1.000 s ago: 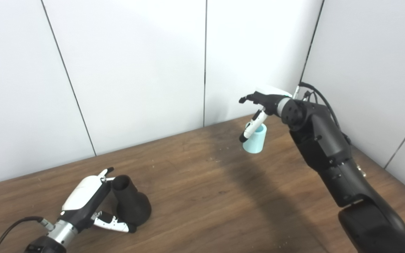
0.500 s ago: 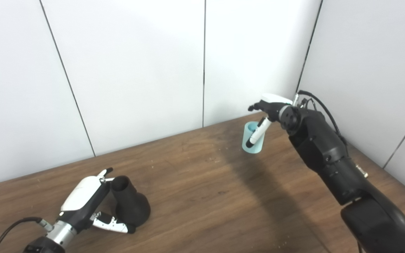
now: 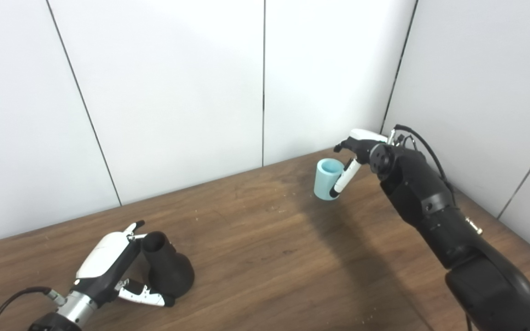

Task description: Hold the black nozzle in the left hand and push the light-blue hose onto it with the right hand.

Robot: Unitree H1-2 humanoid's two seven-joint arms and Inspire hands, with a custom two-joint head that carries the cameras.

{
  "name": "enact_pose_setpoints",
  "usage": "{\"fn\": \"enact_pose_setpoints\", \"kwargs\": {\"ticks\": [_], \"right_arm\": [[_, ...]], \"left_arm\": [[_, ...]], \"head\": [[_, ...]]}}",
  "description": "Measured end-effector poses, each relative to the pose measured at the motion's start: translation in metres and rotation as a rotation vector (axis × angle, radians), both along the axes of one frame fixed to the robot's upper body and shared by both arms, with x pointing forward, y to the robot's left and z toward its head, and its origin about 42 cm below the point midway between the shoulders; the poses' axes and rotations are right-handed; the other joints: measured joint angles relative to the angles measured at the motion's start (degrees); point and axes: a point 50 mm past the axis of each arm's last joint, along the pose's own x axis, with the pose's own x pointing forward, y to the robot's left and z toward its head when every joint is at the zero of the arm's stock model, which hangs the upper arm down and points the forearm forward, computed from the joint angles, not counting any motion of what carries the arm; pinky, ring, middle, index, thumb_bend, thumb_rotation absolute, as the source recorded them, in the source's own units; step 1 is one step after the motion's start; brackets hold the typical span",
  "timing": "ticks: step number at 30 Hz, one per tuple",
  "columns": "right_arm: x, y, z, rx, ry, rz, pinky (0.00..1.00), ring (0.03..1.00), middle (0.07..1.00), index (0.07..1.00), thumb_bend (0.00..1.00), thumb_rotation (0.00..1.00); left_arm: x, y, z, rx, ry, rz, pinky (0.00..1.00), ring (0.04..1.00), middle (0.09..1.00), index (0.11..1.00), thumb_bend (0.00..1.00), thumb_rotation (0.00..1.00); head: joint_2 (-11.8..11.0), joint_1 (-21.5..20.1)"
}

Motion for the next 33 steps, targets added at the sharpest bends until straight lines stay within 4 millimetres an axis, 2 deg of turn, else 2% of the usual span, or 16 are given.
{"fn": "enact_pose_setpoints", "kwargs": {"ticks": [9, 15, 19, 26, 30, 33], "right_arm": [[0.001, 0.008, -0.008, 0.016, -0.037, 0.030, 0.67, 0.792, 0.834, 0.836, 0.92, 0.13], [0.002, 0.010, -0.011, 0.024, -0.076, 0.035, 0.67, 0.802, 0.821, 0.827, 0.92, 0.13], [0.004, 0.011, -0.021, 0.026, -0.056, 0.037, 0.69, 0.807, 0.813, 0.826, 0.92, 0.13], [0.004, 0.016, -0.022, 0.031, -0.060, 0.051, 0.68, 0.803, 0.811, 0.824, 0.92, 0.13], [0.004, 0.016, -0.023, 0.030, -0.066, 0.053, 0.77, 0.798, 0.812, 0.826, 0.91, 0.12], [0.004, 0.017, -0.025, 0.023, -0.063, 0.057, 0.79, 0.800, 0.812, 0.826, 0.90, 0.12]], "left_arm": [[-0.002, 0.000, 0.001, 0.002, -0.001, 0.006, 1.00, 0.612, 0.501, 0.469, 0.53, 0.00], [-0.002, 0.000, 0.001, 0.004, -0.001, 0.006, 1.00, 0.590, 0.484, 0.481, 0.53, 0.00], [-0.002, 0.000, 0.001, 0.005, -0.001, 0.005, 1.00, 0.590, 0.483, 0.482, 0.53, 0.00], [-0.003, 0.000, 0.001, 0.005, -0.003, 0.007, 1.00, 0.584, 0.483, 0.483, 0.53, 0.00], [-0.003, 0.000, 0.001, 0.004, -0.003, 0.008, 1.00, 0.581, 0.481, 0.485, 0.53, 0.00], [-0.003, 0.001, 0.001, 0.004, -0.002, 0.008, 1.00, 0.580, 0.482, 0.484, 0.53, 0.00]], "head": [[0.4, 0.3], [0.7, 0.4], [0.8, 0.4], [1.1, 0.7], [1.4, 1.2], [1.7, 1.5]]}}
